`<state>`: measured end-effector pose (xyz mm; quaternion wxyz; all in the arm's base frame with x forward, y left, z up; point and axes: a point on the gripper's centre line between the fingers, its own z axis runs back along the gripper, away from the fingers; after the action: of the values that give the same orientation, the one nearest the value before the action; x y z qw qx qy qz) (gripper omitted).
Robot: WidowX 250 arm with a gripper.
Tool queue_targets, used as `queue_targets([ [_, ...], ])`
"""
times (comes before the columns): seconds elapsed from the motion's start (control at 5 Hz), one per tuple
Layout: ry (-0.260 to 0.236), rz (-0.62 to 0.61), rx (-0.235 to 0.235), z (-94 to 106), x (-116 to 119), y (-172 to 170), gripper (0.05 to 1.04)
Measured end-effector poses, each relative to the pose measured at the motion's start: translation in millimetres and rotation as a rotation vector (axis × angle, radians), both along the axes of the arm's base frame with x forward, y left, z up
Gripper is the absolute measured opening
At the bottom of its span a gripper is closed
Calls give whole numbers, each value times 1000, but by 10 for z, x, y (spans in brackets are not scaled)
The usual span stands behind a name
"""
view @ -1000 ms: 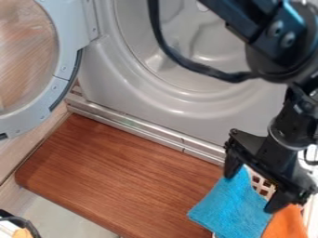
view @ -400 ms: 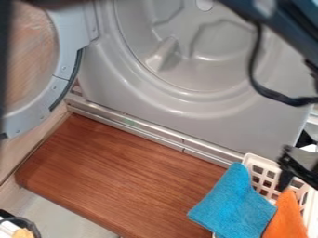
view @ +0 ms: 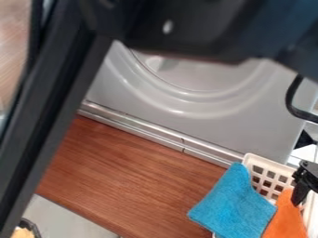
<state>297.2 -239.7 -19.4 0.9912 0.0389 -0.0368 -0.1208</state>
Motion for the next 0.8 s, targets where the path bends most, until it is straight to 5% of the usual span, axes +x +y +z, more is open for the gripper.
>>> queue_targets([
  [0.2, 39, 17, 13, -103, -23, -13, 945],
  [0.6, 79, 29, 26, -191, -59, -40, 363],
  [0.8, 97, 32, 28, -181, -54, -69, 218],
])
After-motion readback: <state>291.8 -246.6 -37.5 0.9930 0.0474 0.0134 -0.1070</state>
